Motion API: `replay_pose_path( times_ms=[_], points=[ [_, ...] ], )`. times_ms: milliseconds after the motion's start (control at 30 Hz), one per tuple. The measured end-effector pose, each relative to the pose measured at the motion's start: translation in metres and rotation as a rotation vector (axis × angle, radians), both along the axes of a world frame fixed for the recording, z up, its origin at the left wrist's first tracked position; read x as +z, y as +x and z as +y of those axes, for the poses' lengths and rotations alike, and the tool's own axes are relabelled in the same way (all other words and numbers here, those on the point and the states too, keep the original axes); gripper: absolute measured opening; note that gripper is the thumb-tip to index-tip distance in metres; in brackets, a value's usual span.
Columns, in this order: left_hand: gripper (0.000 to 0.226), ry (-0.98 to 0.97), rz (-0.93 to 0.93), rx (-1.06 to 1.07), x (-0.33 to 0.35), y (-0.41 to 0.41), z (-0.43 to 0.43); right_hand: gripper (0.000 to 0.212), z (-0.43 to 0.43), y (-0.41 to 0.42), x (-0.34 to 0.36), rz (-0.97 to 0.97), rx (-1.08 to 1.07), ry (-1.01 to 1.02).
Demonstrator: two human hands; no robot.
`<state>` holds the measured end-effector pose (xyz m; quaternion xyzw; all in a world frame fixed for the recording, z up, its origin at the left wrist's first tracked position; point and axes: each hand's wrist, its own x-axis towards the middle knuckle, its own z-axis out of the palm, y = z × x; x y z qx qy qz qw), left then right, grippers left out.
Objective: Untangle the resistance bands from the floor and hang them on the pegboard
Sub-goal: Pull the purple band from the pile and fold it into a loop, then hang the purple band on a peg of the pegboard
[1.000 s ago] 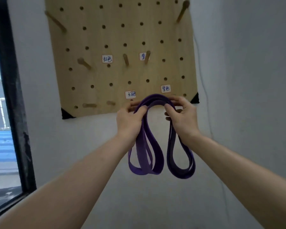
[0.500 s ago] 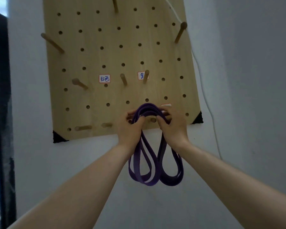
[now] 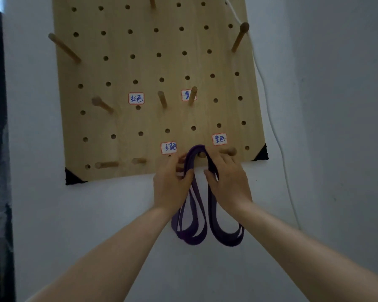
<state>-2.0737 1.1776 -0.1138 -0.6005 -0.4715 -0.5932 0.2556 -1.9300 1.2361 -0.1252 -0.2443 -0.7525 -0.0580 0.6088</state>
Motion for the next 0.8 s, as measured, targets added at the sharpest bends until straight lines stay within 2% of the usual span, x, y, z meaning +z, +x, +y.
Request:
replay_pose_path(
  times_ms=[133,233,433,567,700,800],
  points=[
    [0.035,-0.020,-0.004,-0.027,0.006,-0.002,0.007,0.057,0.010,-0.006,0.002,0.071,0.111,-0.098],
    [0.031,-0.047,0.056,0.027,0.018,-0.007,0.016,0.059,0.022,-0.010,0.001,0.097,0.197,-0.160],
    [0.032,-0.144,-0.016,0.039,0.029,-0.008,0.027,0.066,0.041,-0.023,-0.006,0.101,0.196,-0.235],
    [0.043,-0.214,0.041,-0.041,0.021,-0.011,0.010,0.072,0.035,-0.023,-0.014,0.057,0.215,-0.301],
    [0.043,-0.342,-0.062,0.011,-0.002,-0.008,-0.025,0.064,0.009,-0.008,-0.036,0.054,0.086,-0.360],
    [0.032,-0.446,-0.092,-0.064,-0.033,-0.006,-0.064,0.048,-0.024,0.015,-0.066,0.058,0.114,-0.319]
  ],
)
